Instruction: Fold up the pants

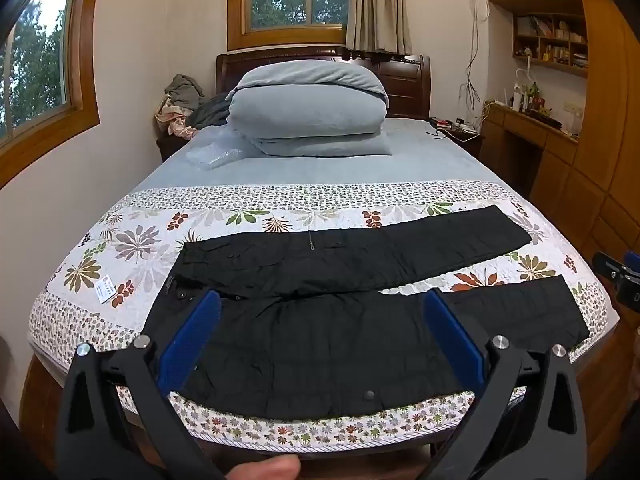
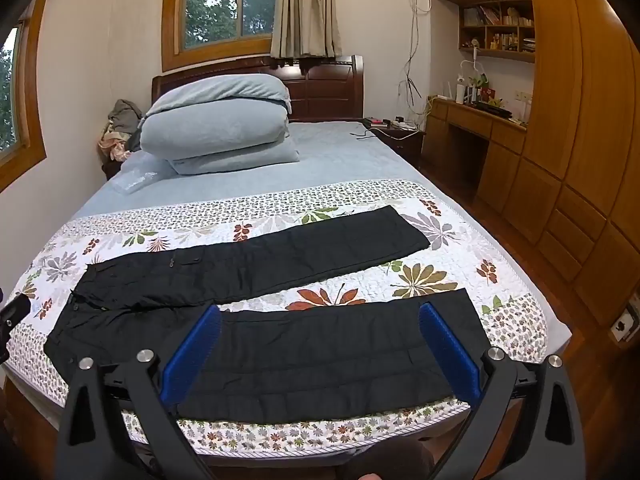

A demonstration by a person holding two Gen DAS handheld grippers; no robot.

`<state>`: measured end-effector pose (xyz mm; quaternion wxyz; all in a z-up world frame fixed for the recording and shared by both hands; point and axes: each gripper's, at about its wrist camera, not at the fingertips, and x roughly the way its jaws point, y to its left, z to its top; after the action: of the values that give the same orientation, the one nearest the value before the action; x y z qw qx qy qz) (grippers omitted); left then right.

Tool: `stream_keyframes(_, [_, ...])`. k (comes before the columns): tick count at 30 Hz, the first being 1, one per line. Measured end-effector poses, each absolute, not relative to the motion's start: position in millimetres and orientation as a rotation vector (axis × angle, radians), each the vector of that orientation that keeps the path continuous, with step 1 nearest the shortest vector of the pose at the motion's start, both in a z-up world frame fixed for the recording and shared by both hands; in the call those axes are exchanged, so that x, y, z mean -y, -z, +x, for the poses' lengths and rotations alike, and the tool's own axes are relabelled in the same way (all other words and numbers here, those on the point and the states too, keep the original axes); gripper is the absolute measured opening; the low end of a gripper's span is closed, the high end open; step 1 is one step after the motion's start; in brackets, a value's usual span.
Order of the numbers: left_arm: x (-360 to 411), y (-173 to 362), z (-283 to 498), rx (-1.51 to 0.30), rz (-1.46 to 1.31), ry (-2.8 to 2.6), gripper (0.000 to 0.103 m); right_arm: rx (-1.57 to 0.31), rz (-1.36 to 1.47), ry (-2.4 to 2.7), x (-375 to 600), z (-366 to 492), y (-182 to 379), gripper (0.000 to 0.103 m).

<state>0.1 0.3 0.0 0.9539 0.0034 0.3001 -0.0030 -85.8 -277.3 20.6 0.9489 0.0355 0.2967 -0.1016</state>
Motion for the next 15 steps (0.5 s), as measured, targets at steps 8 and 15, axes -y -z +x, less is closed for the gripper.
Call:
stream_keyframes(8, [-0.4, 0.2, 0.8, -0.610, 0.015, 0.003, 0.101, -0.603, 0.073, 0.205, 277.0, -85.6, -20.0, 0.100])
stream_keyframes(15, [3.3, 0.1, 1.5, -0.612, 0.015, -0.002, 0.101, -0.604, 0.075, 0.210, 278.4, -86.1, -16.8, 0.100])
